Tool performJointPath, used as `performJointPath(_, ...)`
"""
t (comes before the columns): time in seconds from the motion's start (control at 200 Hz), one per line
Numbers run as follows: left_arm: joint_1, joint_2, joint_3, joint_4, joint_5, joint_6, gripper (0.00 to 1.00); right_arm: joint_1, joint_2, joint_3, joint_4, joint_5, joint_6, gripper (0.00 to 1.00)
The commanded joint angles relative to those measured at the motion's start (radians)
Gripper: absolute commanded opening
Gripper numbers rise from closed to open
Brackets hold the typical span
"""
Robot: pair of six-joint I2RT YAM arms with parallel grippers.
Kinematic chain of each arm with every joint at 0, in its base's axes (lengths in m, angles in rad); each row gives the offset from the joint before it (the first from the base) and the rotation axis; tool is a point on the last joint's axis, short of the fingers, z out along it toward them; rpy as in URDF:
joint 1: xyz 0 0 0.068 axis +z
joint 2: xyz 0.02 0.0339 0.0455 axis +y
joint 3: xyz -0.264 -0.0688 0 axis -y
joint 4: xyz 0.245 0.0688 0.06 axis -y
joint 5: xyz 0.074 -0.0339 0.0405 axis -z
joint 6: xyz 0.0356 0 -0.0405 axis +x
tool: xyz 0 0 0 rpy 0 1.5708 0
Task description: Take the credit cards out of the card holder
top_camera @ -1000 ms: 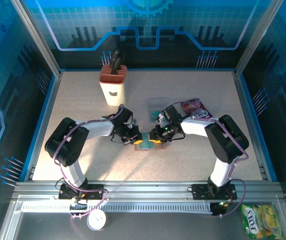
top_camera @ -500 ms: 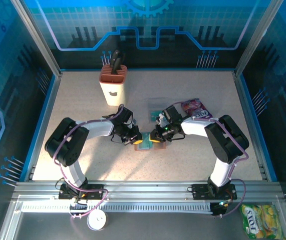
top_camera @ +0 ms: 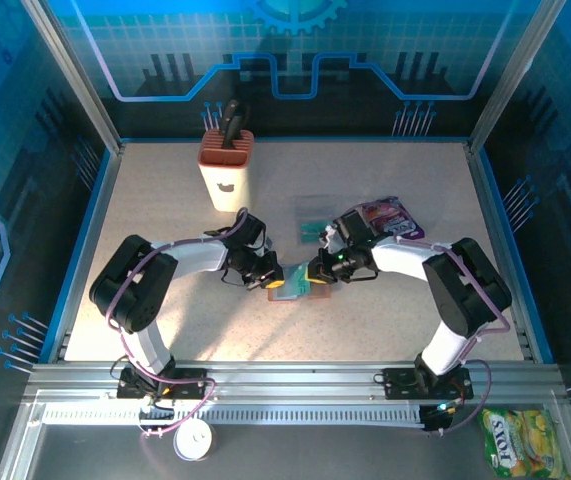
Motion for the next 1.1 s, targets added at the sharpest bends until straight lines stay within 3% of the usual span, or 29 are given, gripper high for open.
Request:
performJointPath(0.0, -0.002, 0.011, 0.021, -0.062, -0.035, 0.029, 0.08, -0.015, -0.048, -0.011, -0.082, 0.03, -0.047, 0.08)
performJointPath(0.51, -0.001, -0.004, 0.044, -0.047, -0.006, 0.027, 0.1, -0.017, -0.106, 0.111, -0.251, 0.079, -0.209, 0.01)
performJointPath(0.805, 0.002, -0.049, 0.043, -0.052, -0.025, 0.047, 0.12, 0.011, -0.118, 0.268, -0.423, 0.173, -0.652, 0.01)
performJointPath(0.935, 0.003, -0.079, 0.04, -0.053, -0.055, 0.057, 0.13, 0.02, -0.078, 0.351, -0.517, 0.136, -0.909, 0.02)
performJointPath(1.096, 0.005, -0.115, 0.04, -0.088, -0.1, 0.083, 0.13, 0.036, -0.029, 0.44, -0.601, 0.237, -1.158, 0.0)
